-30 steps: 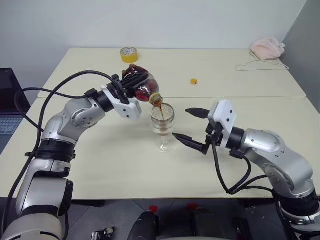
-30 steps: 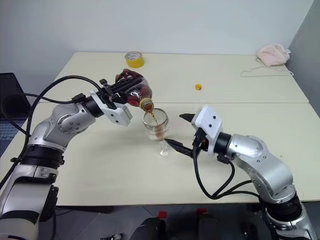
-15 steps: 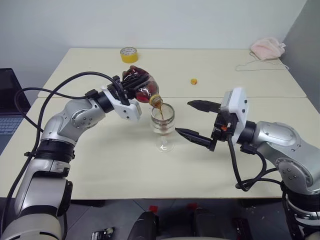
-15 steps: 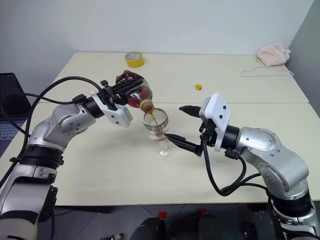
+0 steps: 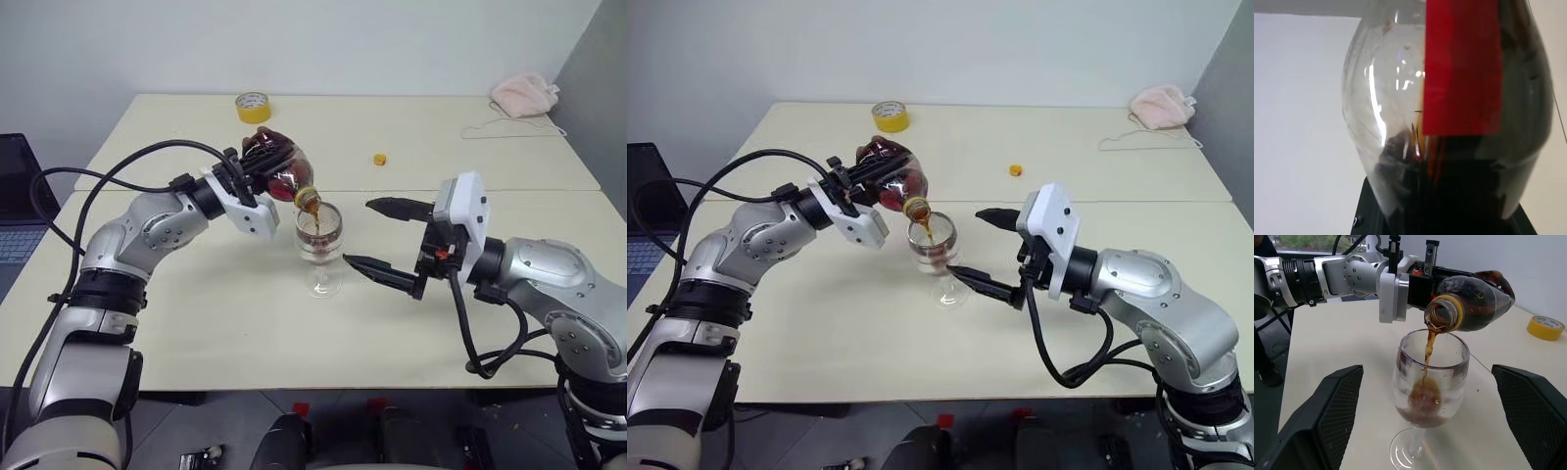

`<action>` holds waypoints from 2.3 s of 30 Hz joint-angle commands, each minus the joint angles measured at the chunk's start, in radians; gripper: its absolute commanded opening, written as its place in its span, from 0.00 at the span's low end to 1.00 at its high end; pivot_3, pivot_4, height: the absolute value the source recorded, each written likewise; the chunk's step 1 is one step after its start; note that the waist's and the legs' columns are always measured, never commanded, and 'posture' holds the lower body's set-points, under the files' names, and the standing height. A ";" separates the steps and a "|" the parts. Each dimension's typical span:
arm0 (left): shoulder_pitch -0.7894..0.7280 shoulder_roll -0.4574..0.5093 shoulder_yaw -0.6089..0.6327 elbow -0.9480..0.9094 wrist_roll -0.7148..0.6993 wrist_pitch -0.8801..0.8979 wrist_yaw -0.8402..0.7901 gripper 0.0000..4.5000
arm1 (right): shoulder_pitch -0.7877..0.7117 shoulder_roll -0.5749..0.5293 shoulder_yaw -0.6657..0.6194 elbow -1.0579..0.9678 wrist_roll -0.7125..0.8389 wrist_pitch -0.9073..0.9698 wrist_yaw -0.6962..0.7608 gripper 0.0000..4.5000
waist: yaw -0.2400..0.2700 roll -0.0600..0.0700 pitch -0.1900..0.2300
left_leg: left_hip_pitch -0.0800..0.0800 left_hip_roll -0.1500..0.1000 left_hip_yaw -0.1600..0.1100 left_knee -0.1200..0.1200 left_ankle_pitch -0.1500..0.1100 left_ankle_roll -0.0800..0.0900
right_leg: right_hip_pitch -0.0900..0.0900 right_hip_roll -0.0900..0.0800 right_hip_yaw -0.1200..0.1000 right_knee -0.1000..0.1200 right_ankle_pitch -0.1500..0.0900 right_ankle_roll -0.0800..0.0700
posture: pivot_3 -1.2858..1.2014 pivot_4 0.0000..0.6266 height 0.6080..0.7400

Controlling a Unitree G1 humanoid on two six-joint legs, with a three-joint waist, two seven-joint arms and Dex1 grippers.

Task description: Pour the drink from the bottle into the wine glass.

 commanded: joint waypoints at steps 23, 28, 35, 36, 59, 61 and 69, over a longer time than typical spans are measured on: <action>-0.093 0.039 -0.018 0.057 0.067 -0.039 0.104 0.17 | -0.017 -0.012 -0.021 -0.046 0.087 -0.009 0.021 1.00 | 0.000 0.000 0.000 | -0.001 0.000 0.001 0.000 0.000 0.000 | -0.002 0.000 0.000 0.001 0.000 0.000 | 0.52 0.24 1.00; -0.107 0.045 -0.026 0.070 0.082 -0.042 0.125 0.17 | -0.021 -0.015 -0.021 -0.046 0.099 -0.008 0.014 1.00 | 0.000 0.000 0.000 | -0.001 0.000 0.001 0.000 0.000 0.000 | -0.002 0.000 0.001 0.002 0.000 0.000 | 0.52 0.24 1.00; -0.121 0.046 -0.032 0.081 0.094 -0.042 0.147 0.17 | -0.022 -0.015 -0.022 -0.046 0.105 -0.006 0.014 1.00 | 0.000 0.000 0.000 | -0.002 0.000 0.001 0.001 0.000 0.000 | -0.003 0.000 0.001 0.002 0.000 0.000 | 0.52 0.24 1.00; -0.122 0.047 -0.033 0.083 0.096 -0.042 0.150 0.17 | -0.021 -0.016 -0.022 -0.046 0.105 -0.006 0.013 1.00 | 0.000 0.000 0.000 | -0.002 0.000 0.001 0.001 0.000 0.000 | -0.003 0.000 0.001 0.002 0.000 0.000 | 0.52 0.24 1.00; -0.120 0.048 -0.033 0.093 0.087 -0.032 0.157 0.17 | -0.007 -0.016 -0.018 -0.051 0.102 -0.008 0.015 1.00 | -0.003 0.000 0.000 | -0.002 0.000 0.001 0.001 0.000 0.000 | -0.004 0.000 0.001 0.003 0.000 0.000 | 0.52 0.24 1.00; -0.118 0.048 -0.032 0.091 0.085 -0.031 0.155 0.17 | -0.004 -0.016 -0.019 -0.053 0.103 -0.008 0.015 1.00 | -0.005 0.000 0.000 | -0.002 0.000 0.001 0.001 0.000 0.000 | -0.004 0.000 0.001 0.003 0.000 0.000 | 0.52 0.24 1.00; -0.115 0.047 -0.031 0.091 0.080 -0.028 0.152 0.17 | -0.002 -0.014 -0.016 -0.051 0.099 -0.010 0.015 1.00 | -0.006 0.000 0.000 | -0.002 0.000 0.001 0.001 0.000 0.000 | -0.004 0.000 0.001 0.004 0.000 0.000 | 0.52 0.24 1.00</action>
